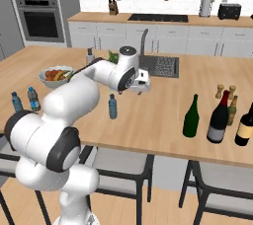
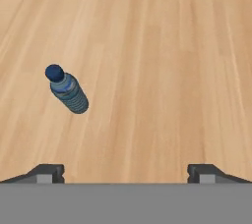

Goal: Move the plastic bottles in the middle to the plastics group, and the glass bottles in the middle to the glass group.

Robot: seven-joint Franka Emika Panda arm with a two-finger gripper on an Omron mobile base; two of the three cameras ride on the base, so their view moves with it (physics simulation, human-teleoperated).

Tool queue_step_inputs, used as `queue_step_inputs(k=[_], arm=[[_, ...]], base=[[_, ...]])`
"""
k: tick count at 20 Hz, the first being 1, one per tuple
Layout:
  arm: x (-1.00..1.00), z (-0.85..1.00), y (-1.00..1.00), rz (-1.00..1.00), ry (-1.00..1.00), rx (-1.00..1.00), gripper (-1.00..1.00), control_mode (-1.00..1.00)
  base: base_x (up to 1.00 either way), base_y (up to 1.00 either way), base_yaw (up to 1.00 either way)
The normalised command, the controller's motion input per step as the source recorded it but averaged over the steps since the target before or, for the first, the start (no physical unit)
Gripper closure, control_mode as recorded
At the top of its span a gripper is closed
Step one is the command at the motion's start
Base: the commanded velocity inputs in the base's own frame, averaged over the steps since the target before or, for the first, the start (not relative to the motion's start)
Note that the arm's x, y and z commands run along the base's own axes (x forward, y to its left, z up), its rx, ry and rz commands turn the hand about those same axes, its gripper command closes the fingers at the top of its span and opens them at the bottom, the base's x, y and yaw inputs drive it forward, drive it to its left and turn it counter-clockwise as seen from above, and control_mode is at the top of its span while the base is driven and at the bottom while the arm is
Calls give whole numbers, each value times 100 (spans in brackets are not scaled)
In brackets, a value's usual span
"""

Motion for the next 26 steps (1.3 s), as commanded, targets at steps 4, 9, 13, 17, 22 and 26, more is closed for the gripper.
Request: queue_step_inputs(k=[4, 9, 13, 17, 22, 26], arm=[[0, 32, 64, 0, 2, 2, -100, -100], [-13, -10, 64, 0, 0, 0, -100, -100], [-1, -30, 52, -2, 2, 0, -100, -100], [23, -31, 16, 0, 15, -1, -100, -100], [31, -26, 0, 0, 13, -3, -100, -100], [32, -22, 8, 0, 6, 0, -100, -100]], base=[[0, 0, 0], [0, 0, 0], [0, 0, 0], [0, 0, 0], [0, 0, 0], [0, 0, 0]])
